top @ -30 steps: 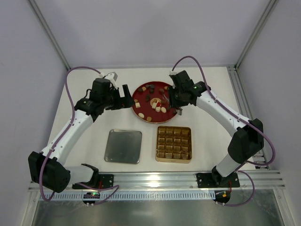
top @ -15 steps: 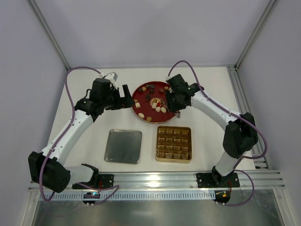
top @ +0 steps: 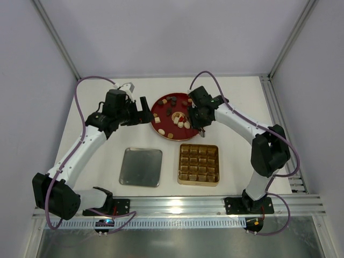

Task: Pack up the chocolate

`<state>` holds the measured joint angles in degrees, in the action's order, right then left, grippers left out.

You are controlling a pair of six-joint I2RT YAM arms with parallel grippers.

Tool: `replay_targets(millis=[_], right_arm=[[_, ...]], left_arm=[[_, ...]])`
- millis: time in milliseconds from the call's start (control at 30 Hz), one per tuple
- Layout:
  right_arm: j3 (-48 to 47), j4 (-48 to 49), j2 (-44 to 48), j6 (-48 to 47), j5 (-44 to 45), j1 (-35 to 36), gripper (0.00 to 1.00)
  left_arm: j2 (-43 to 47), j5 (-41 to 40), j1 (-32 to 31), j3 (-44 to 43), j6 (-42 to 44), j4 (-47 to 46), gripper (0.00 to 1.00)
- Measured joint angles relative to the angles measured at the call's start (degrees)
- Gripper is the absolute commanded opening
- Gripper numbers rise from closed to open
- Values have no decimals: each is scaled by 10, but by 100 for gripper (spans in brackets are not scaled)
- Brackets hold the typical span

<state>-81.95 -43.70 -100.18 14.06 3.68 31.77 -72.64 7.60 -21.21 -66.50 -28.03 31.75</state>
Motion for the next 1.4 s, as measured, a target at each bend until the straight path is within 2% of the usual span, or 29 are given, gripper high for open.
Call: replay_targets(millis=[333, 800, 1100, 1400], right_arm=[[-10, 1, -22, 0, -7, 0, 42], [-38, -10, -24, 0, -11, -2, 43], [-91, -23, -59, -1, -11, -5, 43], [-95, -39, -68, -2, -9, -5, 43]], left_arm=[[0, 0, 3, 0, 0, 0, 100], [0, 2, 7, 0, 0, 0, 100], [0, 6, 7, 1, 0, 0, 100], [0, 6, 7, 3, 0, -1, 100]])
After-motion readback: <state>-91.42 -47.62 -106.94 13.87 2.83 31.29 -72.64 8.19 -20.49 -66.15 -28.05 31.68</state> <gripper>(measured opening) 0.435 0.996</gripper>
